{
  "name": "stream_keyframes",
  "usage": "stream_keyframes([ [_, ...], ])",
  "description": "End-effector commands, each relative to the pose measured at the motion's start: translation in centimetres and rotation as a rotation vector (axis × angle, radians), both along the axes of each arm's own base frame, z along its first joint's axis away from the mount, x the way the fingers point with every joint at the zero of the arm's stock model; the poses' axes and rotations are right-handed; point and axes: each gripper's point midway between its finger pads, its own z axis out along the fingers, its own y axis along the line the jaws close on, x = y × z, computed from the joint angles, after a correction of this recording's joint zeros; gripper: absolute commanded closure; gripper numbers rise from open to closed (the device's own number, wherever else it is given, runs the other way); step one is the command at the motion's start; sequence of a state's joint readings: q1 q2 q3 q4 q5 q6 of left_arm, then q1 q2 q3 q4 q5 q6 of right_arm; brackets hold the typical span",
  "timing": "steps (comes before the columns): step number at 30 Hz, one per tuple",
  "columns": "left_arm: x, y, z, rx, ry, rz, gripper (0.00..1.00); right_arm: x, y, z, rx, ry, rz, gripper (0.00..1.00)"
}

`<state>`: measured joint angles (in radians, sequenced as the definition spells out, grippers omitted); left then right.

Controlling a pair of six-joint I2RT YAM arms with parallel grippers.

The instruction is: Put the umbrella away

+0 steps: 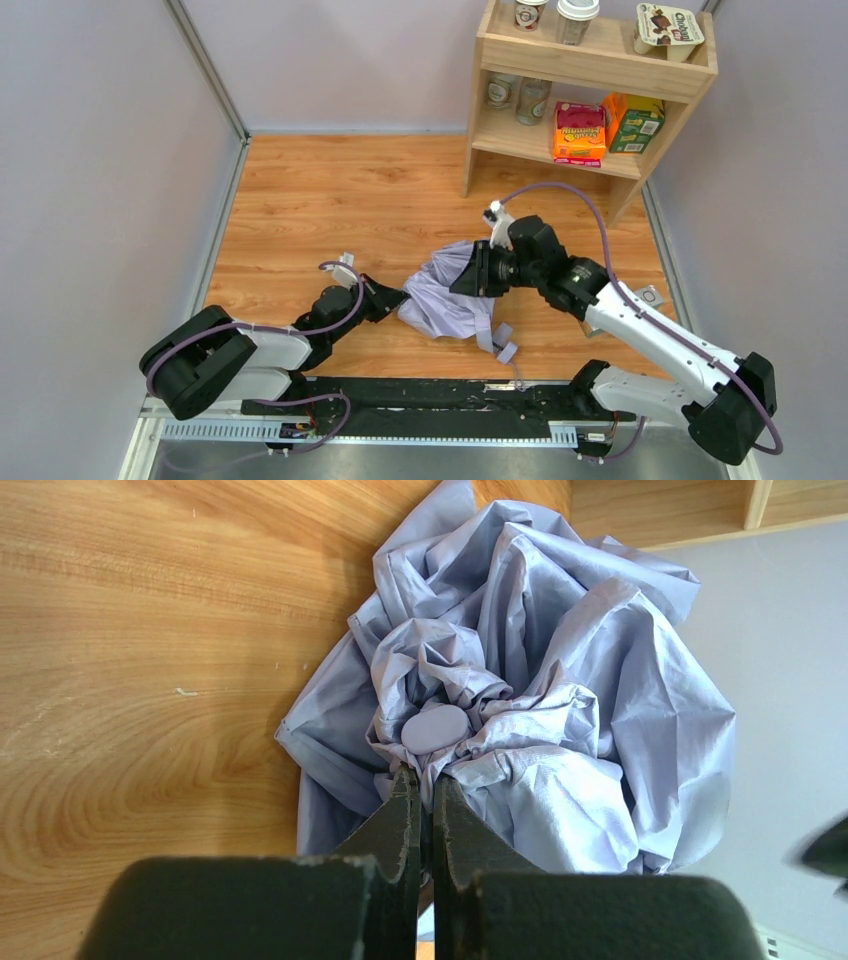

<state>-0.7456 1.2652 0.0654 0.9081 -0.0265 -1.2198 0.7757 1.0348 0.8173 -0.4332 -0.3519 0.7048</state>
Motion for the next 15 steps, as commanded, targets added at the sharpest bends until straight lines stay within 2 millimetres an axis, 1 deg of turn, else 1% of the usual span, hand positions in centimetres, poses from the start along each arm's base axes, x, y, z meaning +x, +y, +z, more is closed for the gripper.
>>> stream_keyframes([
  [1,-1.2,0.9,-1.9,0.048,0.035,-0.012,1.00,1.8,-2.9,1.8,-0.126,-0.045,-0.054,0.43],
  [2,-1.2,1.0,-1.9,0.050,0.036,-0.009,1.00,0.9,-3.8,1.1,-0.173,-0.026,-0.034,0.29],
  [3,-1.2,1.0,-2.0,0.053,0.037,-0.010,1.00,0.2,-4.4,0.7,-0.193,-0.015,-0.029,0.25],
  [4,-1.2,1.0,-2.0,0.054,0.038,-0.008,1.00,-0.8,-4.8,0.1,-0.196,0.011,-0.022,0.22],
  [8,-1.2,0.7,-2.0,0.050,0.044,-0.017,1.00,-3.8,-6.8,-1.5,-0.178,0.088,-0.048,0.08],
  [9,-1.2,0.7,-1.9,0.048,0.045,-0.017,1.00,-4.6,-7.1,-2.6,-0.179,0.112,-0.040,0.05],
  [11,-1.2,0.8,-2.0,0.048,0.045,-0.013,1.00,-5.6,-6.9,-3.9,-0.152,0.140,-0.005,0.03],
  [12,-1.1,0.8,-1.9,0.048,0.044,-0.010,1.00,-6.3,-6.5,-4.3,-0.123,0.146,0.039,0.03],
  [13,-1.1,0.7,-1.9,0.046,0.043,-0.013,1.00,-6.3,-5.9,-4.2,-0.080,0.120,0.072,0.02],
  [15,-1.1,0.7,-1.9,0.049,0.044,-0.014,1.00,-5.6,-5.2,-4.8,-0.043,0.066,0.085,0.02],
])
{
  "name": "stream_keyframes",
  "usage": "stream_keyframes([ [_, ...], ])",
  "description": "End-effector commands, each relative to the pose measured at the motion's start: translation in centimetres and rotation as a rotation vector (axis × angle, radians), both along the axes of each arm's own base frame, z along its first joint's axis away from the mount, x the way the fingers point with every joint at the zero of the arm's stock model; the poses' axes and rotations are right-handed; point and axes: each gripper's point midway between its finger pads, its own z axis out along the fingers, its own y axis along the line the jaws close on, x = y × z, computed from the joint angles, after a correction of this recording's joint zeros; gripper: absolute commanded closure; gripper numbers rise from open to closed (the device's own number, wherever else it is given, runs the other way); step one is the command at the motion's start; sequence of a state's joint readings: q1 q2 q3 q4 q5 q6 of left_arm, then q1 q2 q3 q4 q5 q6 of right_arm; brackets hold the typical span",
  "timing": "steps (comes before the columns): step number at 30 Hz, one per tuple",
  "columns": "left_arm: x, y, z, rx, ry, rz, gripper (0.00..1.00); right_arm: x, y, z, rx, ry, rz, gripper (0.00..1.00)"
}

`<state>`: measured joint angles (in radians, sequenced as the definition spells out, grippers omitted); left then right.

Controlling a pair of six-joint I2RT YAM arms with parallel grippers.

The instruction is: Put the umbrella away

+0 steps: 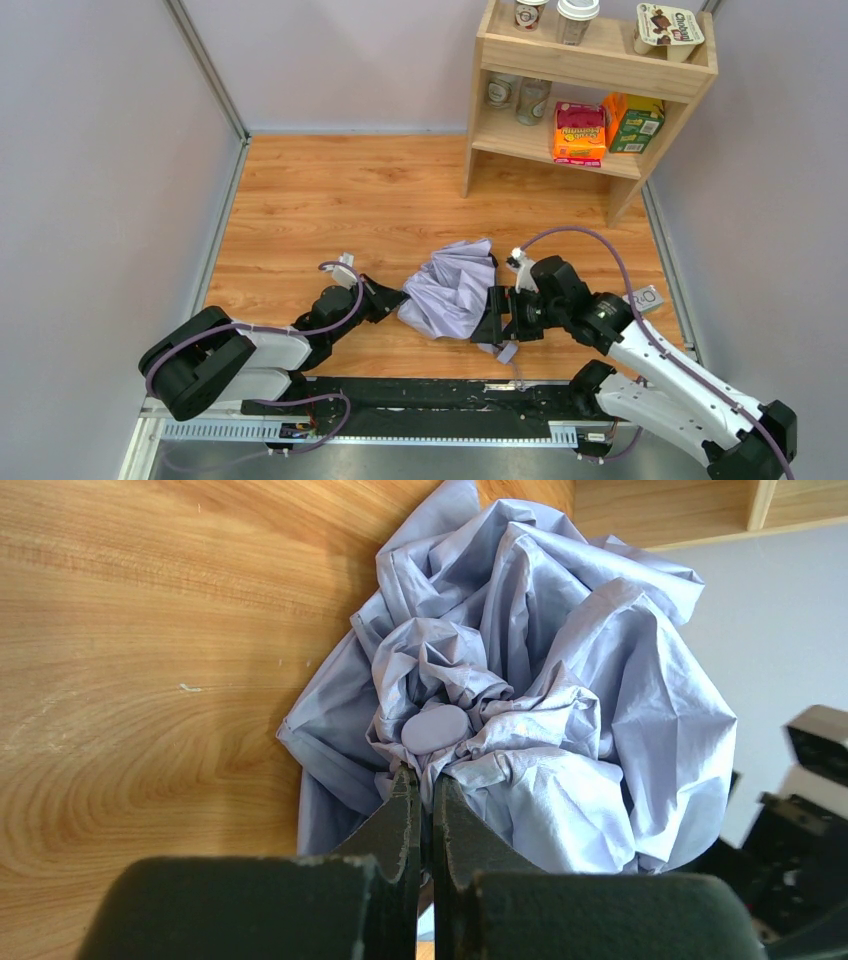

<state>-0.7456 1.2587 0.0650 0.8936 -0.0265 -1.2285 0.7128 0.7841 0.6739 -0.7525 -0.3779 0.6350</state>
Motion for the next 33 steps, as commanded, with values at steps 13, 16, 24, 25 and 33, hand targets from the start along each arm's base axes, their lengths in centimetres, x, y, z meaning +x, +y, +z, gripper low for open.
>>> stream_keyframes([
  [13,-0.9,0.9,-1.9,0.064,0.035,-0.005,1.00,-2.0,8.2,8.2,0.438,-0.099,0.221,0.68],
  [16,-1.0,1.0,-1.9,0.062,0.041,-0.003,1.00,-0.4,8.6,11.4,0.500,-0.108,0.139,0.83],
  [24,-1.0,1.1,-2.2,0.065,0.050,0.005,1.00,6.8,10.2,14.1,0.627,0.006,-0.089,1.00],
  [25,-1.1,1.1,-2.3,0.065,0.052,0.004,1.00,8.0,10.1,14.2,0.644,0.006,-0.120,1.00],
  [33,-0.9,1.1,-1.9,0.051,0.052,0.012,1.00,15.9,7.3,11.0,0.670,0.063,-0.272,0.95],
])
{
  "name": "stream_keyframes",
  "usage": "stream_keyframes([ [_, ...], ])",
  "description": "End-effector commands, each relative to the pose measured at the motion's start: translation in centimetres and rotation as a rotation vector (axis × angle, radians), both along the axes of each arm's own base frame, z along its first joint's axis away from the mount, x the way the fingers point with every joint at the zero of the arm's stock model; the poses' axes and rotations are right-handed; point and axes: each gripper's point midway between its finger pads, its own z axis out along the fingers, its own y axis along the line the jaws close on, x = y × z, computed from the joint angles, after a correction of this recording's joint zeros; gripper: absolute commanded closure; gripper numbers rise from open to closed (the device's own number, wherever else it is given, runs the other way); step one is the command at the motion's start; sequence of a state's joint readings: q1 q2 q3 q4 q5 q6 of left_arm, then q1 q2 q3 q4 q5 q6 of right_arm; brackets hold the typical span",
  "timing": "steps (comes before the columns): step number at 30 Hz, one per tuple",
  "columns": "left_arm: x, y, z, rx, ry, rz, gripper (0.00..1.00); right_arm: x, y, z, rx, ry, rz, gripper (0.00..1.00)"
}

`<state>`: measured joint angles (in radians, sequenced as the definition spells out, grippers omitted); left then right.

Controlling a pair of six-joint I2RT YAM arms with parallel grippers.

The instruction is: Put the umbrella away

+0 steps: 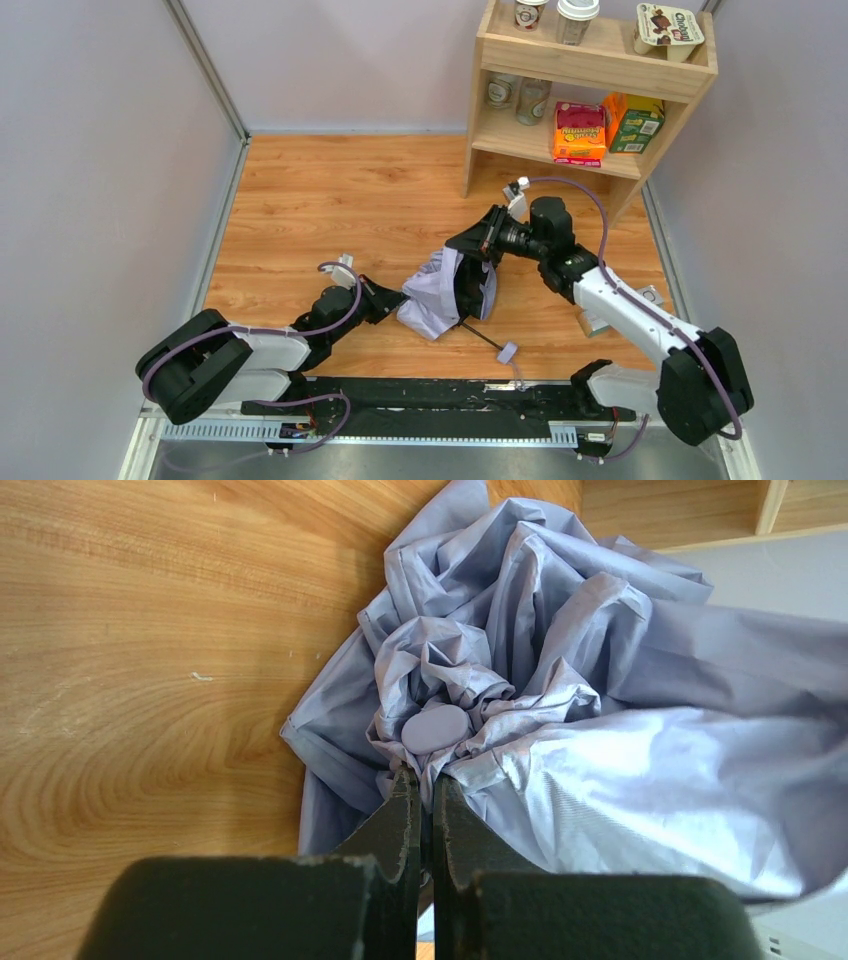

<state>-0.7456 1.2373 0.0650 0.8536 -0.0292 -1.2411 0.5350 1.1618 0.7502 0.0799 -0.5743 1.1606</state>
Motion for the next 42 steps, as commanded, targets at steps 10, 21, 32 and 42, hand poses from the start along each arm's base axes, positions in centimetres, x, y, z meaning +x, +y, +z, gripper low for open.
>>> stream_keyframes([
  [10,-0.8,0.9,-1.8,0.044,0.043,0.009,1.00,8.5,-2.8,-3.2,0.254,0.121,-0.099,0.93],
  [21,-1.0,1.3,-2.0,0.049,0.049,0.022,1.00,13.8,-5.0,-5.8,0.535,0.225,-0.209,0.69],
  [32,-1.0,1.6,-2.0,0.049,0.052,0.033,1.00,18.3,-7.4,-12.7,0.043,0.184,-0.405,0.40],
  [42,-1.0,1.6,-1.7,0.048,0.051,0.034,1.00,16.0,-20.5,-11.0,-1.031,-0.029,-0.504,0.15],
])
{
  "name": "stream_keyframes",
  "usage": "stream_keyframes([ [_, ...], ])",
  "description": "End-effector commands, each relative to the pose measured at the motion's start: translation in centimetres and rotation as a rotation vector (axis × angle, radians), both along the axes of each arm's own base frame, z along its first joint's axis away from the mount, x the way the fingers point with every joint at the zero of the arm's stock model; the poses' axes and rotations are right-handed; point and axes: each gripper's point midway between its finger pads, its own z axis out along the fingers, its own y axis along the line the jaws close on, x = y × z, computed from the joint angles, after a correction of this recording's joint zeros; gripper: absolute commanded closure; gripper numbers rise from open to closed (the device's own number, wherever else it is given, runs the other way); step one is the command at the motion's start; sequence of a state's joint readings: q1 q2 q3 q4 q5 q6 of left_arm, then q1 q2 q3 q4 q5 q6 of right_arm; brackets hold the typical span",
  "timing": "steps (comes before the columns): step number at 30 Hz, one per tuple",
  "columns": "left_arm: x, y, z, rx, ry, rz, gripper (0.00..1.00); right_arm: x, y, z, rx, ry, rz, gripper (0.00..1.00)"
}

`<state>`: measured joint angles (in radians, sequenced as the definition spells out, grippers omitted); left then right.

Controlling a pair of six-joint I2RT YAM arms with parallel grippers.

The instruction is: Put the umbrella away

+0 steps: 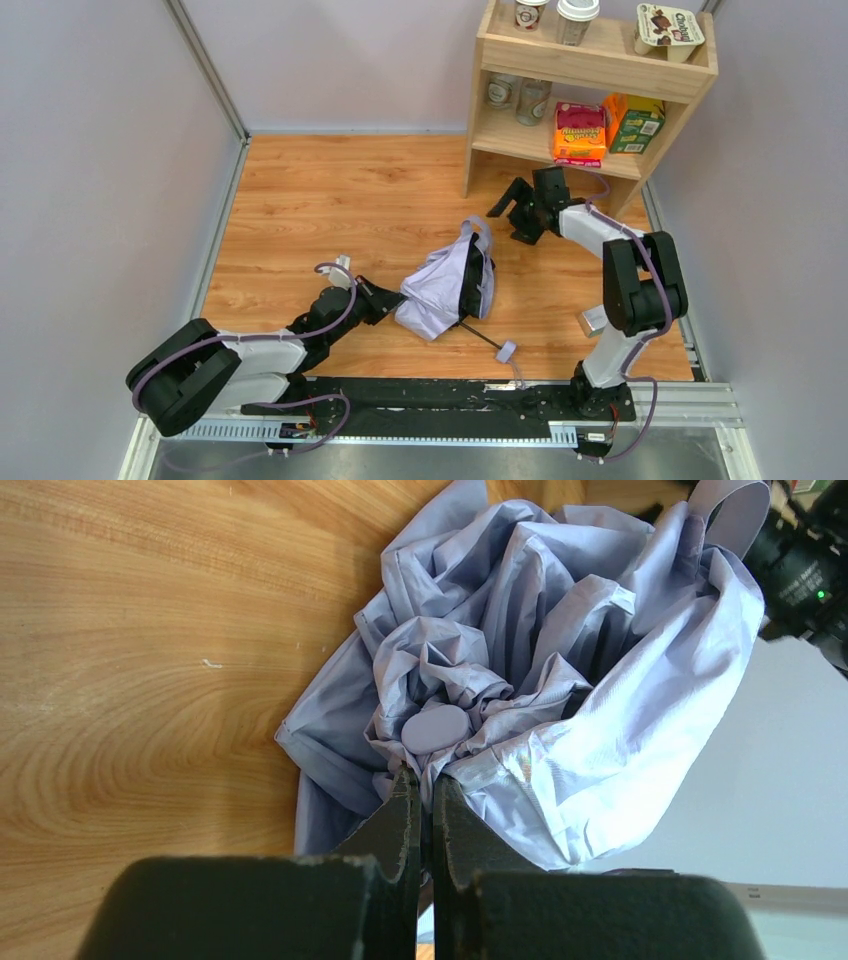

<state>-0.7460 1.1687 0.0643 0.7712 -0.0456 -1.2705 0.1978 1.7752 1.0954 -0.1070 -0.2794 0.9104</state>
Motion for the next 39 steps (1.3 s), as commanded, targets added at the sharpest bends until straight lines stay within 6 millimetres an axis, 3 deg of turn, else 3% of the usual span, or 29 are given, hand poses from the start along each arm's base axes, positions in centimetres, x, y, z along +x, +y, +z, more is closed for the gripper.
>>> stream_keyframes([
  [1,-0.9,1.1,-1.9,0.055,0.029,0.007,1.00,-4.7,-8.2,5.5,-0.657,-0.098,0.072,0.13],
  [5,-0.9,1.2,-2.0,0.060,0.029,0.008,1.00,-9.8,-5.2,11.2,-0.861,-0.250,0.187,0.06],
  [8,-1.0,1.2,-2.2,0.062,0.033,0.007,1.00,-14.4,-0.4,13.4,-0.911,-0.377,0.369,0.04],
  [12,-1.1,1.4,-2.5,0.070,0.040,0.010,1.00,-20.3,7.5,13.3,-0.899,-0.573,0.748,0.04],
  [14,-1.0,1.5,-2.5,0.072,0.041,0.014,1.00,-23.5,11.4,11.8,-0.918,-0.675,0.970,0.03],
  [16,-1.1,1.5,-2.5,0.072,0.042,0.016,1.00,-24.7,13.5,10.1,-0.973,-0.710,1.088,0.02],
  [23,-1.2,1.7,-2.5,0.076,0.043,0.017,1.00,-23.3,16.4,5.7,-1.129,-0.668,1.186,0.00],
  [39,-1.2,2.0,-2.2,0.085,0.034,0.024,1.00,-21.1,14.1,0.0,-1.273,-0.477,1.235,0.00],
])
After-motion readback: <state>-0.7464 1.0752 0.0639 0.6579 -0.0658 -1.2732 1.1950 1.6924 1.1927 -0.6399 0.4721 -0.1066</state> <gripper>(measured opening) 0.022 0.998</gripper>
